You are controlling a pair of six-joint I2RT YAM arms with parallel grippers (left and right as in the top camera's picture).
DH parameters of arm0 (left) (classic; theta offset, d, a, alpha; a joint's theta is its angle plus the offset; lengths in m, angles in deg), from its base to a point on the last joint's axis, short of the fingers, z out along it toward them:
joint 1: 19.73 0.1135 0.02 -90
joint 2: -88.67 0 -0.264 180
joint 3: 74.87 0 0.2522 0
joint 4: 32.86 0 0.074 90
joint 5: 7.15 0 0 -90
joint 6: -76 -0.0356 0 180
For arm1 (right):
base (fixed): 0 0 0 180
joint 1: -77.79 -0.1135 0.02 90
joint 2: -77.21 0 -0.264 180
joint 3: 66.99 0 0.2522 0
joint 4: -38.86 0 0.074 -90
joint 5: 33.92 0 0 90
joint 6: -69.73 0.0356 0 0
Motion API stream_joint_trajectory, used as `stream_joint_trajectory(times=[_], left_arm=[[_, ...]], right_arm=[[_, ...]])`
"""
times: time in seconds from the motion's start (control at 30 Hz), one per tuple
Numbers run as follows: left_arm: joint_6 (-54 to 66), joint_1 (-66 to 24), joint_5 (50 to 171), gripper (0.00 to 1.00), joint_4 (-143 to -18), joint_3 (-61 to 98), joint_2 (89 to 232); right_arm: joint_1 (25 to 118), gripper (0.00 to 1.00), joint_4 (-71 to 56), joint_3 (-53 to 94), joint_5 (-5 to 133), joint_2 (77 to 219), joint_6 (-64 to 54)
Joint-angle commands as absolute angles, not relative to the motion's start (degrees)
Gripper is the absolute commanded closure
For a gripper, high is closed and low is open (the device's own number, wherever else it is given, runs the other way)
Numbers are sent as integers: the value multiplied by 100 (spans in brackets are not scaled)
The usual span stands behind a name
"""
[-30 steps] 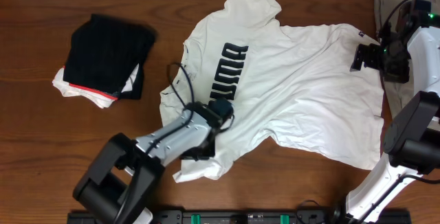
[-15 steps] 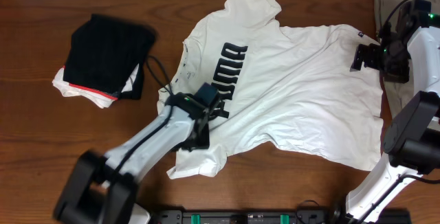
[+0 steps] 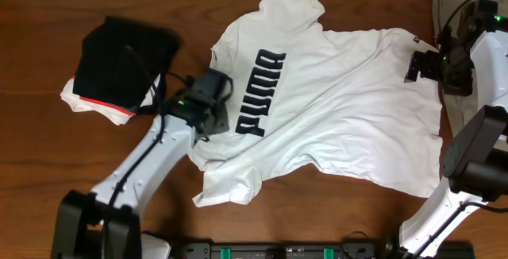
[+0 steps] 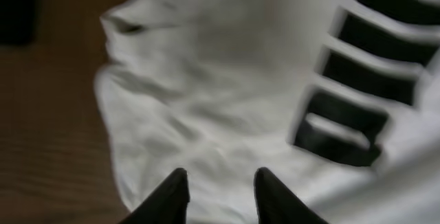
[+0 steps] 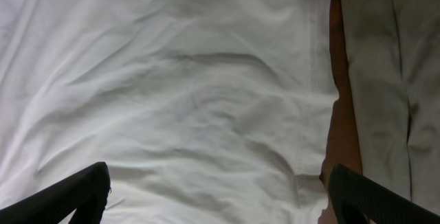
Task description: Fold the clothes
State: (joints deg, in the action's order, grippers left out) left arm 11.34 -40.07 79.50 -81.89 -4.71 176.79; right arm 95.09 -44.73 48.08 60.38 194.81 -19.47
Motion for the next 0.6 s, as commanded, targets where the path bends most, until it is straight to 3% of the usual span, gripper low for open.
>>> stream_joint_trajectory(times=[0.0, 0.33, 0.57], left_arm=[[955, -3683, 7838, 74, -8047, -425, 18029], [614, -3574, 8127, 78, -7255, -425, 19091], [618, -3539, 7366, 78, -6958, -425, 19528]], right_arm=[[9502, 1, -4479, 4909, 6062, 19324, -1947], [9502, 1, -4477, 4909, 6062, 19324, -1947], [9498, 1, -4479, 4909, 6062, 19324, -1947]])
